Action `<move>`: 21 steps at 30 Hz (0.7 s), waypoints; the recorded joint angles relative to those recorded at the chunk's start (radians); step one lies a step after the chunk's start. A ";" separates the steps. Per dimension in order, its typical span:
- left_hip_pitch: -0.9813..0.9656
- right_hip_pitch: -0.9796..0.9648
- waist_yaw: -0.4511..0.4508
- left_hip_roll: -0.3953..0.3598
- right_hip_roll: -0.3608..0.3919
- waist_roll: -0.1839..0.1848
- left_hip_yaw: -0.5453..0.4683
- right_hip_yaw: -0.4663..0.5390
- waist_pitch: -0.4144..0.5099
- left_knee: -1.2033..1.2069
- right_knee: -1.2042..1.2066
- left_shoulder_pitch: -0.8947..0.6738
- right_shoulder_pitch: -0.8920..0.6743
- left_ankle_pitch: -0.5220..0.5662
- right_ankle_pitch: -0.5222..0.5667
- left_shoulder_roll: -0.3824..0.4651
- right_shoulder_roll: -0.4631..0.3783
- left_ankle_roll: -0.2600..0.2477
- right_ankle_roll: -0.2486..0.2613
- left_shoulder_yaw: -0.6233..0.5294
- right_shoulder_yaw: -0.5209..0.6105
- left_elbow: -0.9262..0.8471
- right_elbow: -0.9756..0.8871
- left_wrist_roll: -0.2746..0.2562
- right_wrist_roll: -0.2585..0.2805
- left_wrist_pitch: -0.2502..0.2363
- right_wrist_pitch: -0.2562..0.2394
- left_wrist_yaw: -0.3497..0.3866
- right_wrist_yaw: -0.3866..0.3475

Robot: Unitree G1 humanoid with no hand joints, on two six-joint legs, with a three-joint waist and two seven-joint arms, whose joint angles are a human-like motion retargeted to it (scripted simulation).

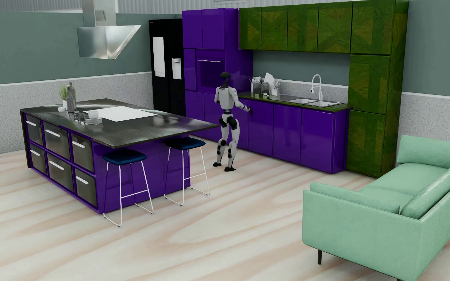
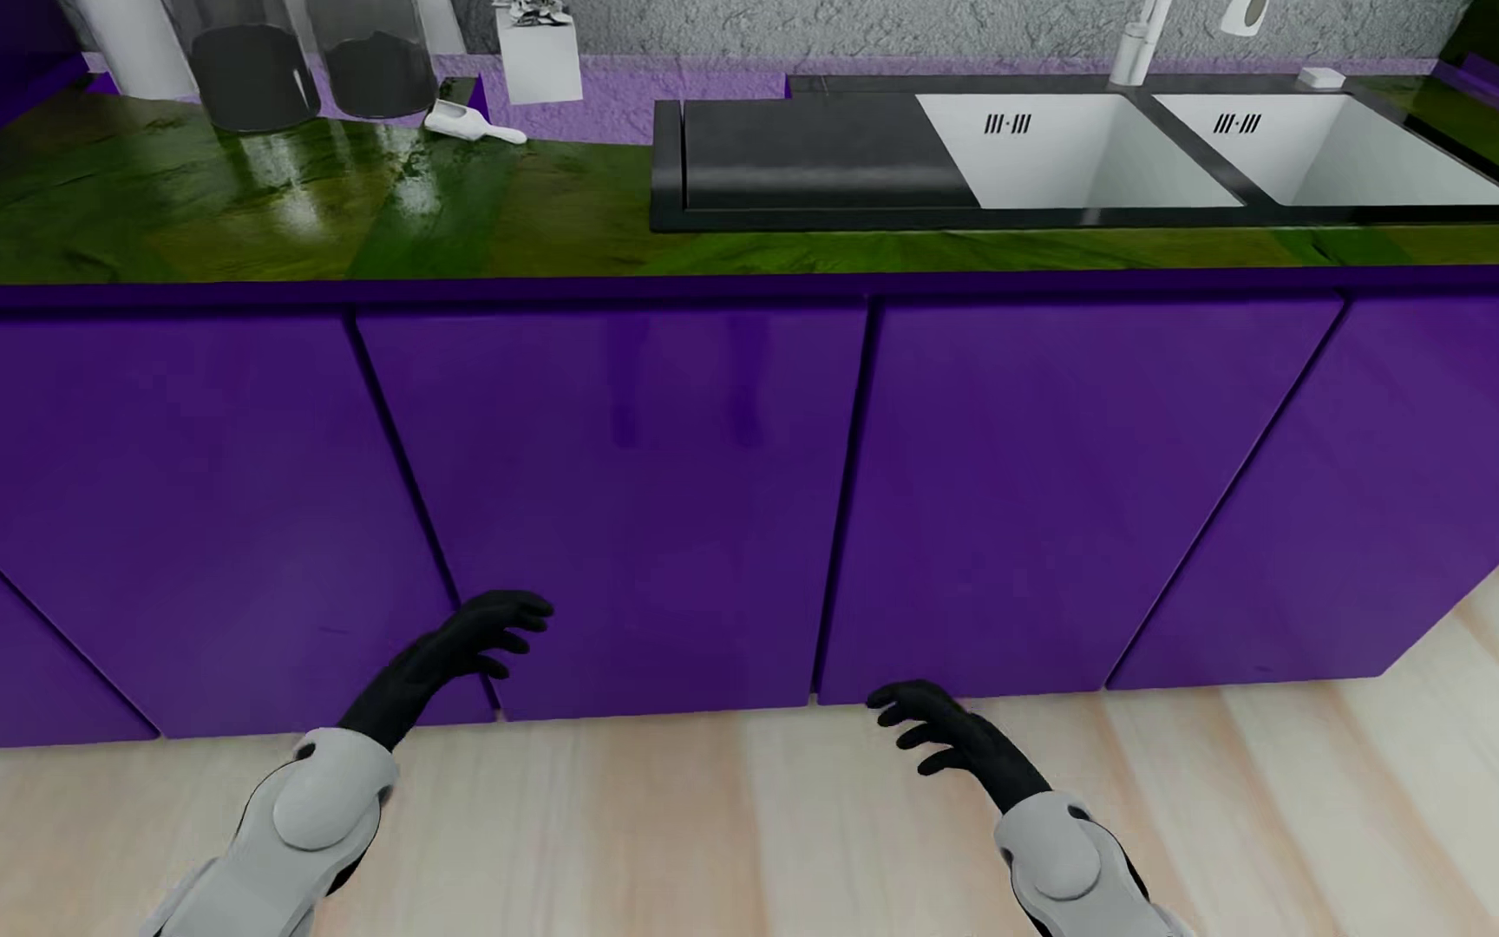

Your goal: Stay put

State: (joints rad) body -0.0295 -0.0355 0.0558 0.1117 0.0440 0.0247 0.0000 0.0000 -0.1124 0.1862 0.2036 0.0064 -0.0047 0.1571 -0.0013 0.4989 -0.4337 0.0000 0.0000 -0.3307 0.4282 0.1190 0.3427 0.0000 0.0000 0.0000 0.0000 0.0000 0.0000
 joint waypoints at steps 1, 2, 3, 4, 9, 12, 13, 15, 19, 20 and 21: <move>0.011 0.012 -0.003 -0.005 -0.003 0.000 0.000 0.000 0.008 0.000 -0.006 -0.007 -0.009 -0.005 0.003 -0.006 0.004 0.000 0.000 -0.033 0.023 0.043 0.020 0.000 0.000 0.000 0.000 0.000 0.000; 0.005 -0.001 0.004 -0.002 -0.001 0.000 0.000 0.000 0.006 -0.003 0.006 -0.015 -0.022 0.000 -0.009 -0.010 0.009 0.000 0.000 -0.061 0.055 0.078 0.042 0.000 0.000 0.000 0.000 0.000 0.000; 0.010 0.001 0.007 -0.004 -0.002 -0.001 0.000 0.000 0.011 -0.005 0.008 -0.024 -0.035 0.004 -0.016 -0.016 0.016 0.000 0.000 -0.086 0.080 0.120 0.068 0.000 0.000 0.000 0.000 0.000 0.000; 0.007 0.003 0.005 -0.002 0.000 0.003 0.000 0.000 0.018 -0.002 0.007 -0.034 -0.044 0.005 -0.016 -0.026 0.022 0.000 0.000 -0.103 0.094 0.151 0.085 0.000 0.000 0.000 0.000 0.000 0.000; 0.011 0.003 0.014 0.001 0.003 0.007 0.000 0.000 0.026 -0.005 0.010 -0.086 -0.087 -0.002 -0.022 -0.044 0.044 0.000 0.000 -0.210 0.175 0.272 0.213 0.000 0.000 0.000 0.000 0.000 0.000; 0.012 0.005 0.015 -0.001 0.002 0.006 0.000 0.000 0.031 -0.004 0.007 -0.106 -0.104 -0.006 -0.020 -0.062 0.064 0.000 0.000 -0.236 0.199 0.329 0.281 0.000 0.000 0.000 0.000 0.000 0.000; 0.012 0.001 0.017 -0.001 0.000 0.004 0.000 0.000 0.031 -0.007 0.010 -0.102 -0.101 -0.007 -0.019 -0.068 0.074 0.000 0.000 -0.226 0.189 0.340 0.289 0.000 0.000 0.000 0.000 0.000 0.000; 0.017 0.001 0.017 -0.005 -0.003 0.000 0.000 0.000 0.030 -0.011 0.006 -0.085 -0.085 -0.016 -0.017 -0.080 0.100 0.000 0.000 -0.197 0.139 0.347 0.307 0.000 0.000 0.000 0.000 0.000 0.000; 0.019 -0.005 0.027 -0.005 -0.004 -0.002 0.000 0.000 0.034 -0.014 0.018 -0.051 -0.046 -0.015 -0.028 -0.093 0.126 0.000 0.000 -0.164 0.094 0.337 0.307 0.000 0.000 0.000 0.000 0.000 0.000; 0.018 -0.006 0.027 -0.003 -0.003 -0.003 0.000 0.000 0.035 -0.014 0.024 -0.047 -0.041 -0.013 -0.032 -0.094 0.129 0.000 0.000 -0.159 0.091 0.334 0.311 0.000 0.000 0.000 0.000 0.000 0.000; 0.018 -0.008 0.029 -0.003 -0.004 -0.003 0.000 0.000 0.035 -0.014 0.027 -0.042 -0.036 -0.012 -0.032 -0.095 0.126 0.000 0.000 -0.157 0.097 0.334 0.307 0.000 0.000 0.000 0.000 0.000 0.000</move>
State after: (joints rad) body -0.0117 -0.0431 0.0851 0.1090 0.0398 0.0214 0.0000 0.0000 -0.0777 0.1724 0.2301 -0.0356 -0.0405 0.1453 -0.0335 0.4041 -0.3078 0.0000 0.0000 -0.4882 0.5257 0.4531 0.6493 0.0000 0.0000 0.0000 0.0000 0.0000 0.0000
